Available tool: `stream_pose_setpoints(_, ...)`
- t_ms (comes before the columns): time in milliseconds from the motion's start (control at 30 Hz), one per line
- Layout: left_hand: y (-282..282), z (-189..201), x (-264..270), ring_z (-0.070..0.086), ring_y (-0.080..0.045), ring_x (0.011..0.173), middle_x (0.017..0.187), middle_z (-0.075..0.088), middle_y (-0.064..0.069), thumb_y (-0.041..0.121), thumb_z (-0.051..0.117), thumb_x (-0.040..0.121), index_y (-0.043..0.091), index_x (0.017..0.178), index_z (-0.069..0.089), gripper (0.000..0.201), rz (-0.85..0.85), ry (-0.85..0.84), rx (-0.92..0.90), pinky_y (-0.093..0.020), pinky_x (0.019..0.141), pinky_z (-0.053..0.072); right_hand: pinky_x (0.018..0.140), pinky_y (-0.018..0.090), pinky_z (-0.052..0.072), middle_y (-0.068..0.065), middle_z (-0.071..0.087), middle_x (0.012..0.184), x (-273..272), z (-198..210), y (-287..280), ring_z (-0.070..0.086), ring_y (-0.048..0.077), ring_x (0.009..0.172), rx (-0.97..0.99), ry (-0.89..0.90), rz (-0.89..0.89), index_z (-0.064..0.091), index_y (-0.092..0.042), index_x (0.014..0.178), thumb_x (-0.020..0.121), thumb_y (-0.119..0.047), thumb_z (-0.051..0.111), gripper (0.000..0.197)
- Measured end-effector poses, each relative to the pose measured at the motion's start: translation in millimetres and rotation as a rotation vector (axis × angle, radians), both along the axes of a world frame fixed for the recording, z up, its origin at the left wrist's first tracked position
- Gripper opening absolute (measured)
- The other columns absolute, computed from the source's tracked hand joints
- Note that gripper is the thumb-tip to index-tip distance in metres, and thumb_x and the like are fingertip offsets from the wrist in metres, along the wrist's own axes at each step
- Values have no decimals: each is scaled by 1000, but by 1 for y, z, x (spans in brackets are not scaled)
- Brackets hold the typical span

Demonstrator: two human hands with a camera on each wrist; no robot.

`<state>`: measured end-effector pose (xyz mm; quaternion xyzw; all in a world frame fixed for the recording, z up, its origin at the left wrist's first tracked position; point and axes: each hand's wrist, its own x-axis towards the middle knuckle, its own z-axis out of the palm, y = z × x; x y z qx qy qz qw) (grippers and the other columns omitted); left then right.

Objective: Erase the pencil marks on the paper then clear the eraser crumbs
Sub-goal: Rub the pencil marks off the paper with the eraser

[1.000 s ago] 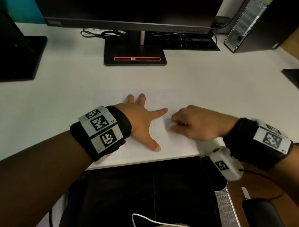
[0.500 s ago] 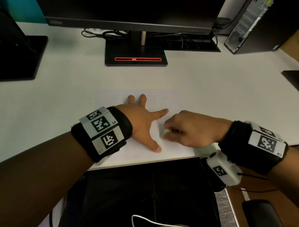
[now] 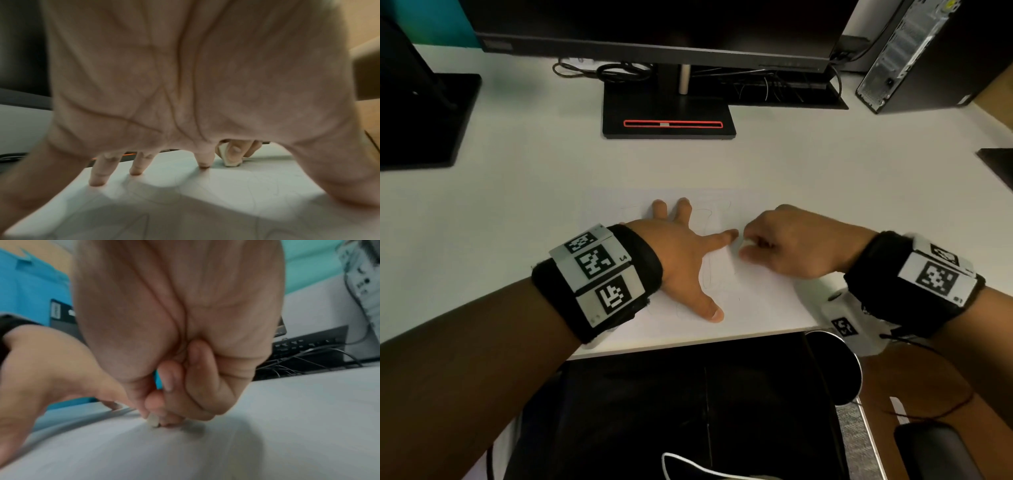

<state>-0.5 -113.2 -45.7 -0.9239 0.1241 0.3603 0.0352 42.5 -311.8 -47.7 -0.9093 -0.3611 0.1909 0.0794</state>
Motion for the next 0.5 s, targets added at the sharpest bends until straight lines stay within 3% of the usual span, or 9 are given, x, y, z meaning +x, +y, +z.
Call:
stream_pose_setpoints(100, -1, 0, 1, -20, -48, 148, 162, -32, -9, 92, 63, 60, 66, 142, -25, 123, 0, 10, 4, -67, 113, 29, 56, 19, 34, -5, 48, 57, -19, -3, 9, 46, 9, 53, 9, 70, 114, 45, -22, 63, 99, -31, 55, 38)
stream_pose_setpoints(267, 0, 1, 0, -21, -46, 148, 161, -34, -9, 92, 64, 60, 62, 142, -28, 127, -1, 5, 9, -70, 113, 27, 61, 29, 35, -3, 52, 61, 1, 1, 4, 48, 10, 57, 0, 25, -31, 50, -15, 67, 99, -32, 54, 36)
stream_pose_setpoints(433, 1, -3, 0, -23, -46, 149, 161, -35, -9, 91, 66, 58, 58, 139, -38, 136, 6, -9, -4, -71, 113, 25, 56, 22, 32, -4, 49, 60, -14, -5, 14, 45, 9, 55, 5, 53, 64, 46, -17, 65, 100, -32, 53, 39)
stream_pose_setpoints(500, 2, -3, 0, -24, -45, 149, 161, -36, -8, 91, 66, 58, 54, 141, -38, 139, 10, -8, -1, -70, 114, 25, 57, 26, 34, -2, 50, 61, -6, -2, 13, 46, 12, 56, -13, 68, 18, 48, -15, 65, 100, -34, 53, 40)
